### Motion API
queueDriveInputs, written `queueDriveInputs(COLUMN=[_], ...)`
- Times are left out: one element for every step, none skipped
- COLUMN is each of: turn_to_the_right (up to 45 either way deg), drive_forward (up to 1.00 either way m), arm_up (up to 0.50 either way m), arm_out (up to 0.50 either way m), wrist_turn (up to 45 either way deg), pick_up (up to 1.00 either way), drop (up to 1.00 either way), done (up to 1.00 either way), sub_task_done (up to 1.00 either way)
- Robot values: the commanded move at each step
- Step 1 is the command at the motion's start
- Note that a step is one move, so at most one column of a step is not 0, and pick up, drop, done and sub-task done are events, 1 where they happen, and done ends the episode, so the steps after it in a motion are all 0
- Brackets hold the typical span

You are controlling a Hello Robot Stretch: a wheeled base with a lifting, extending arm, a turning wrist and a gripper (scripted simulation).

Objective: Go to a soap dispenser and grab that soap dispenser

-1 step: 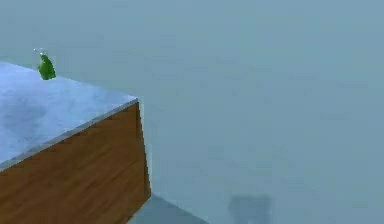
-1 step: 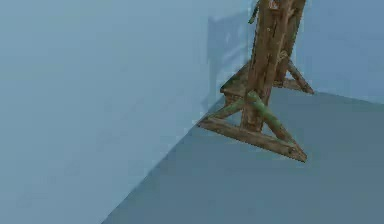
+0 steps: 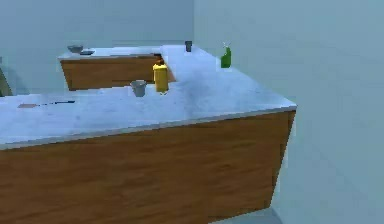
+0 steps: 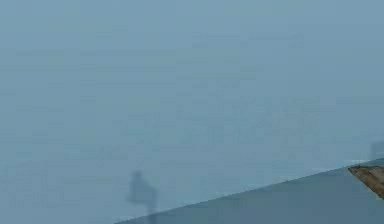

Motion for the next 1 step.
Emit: queueDriveInputs(turn_to_the_right=[-12.0], drive_forward=[0.0], arm_up=[0.0], arm_out=[0.0], wrist_turn=[0.0], pick_up=[0.0], drop=[0.0], done=[0.0], sub_task_done=[0.0])
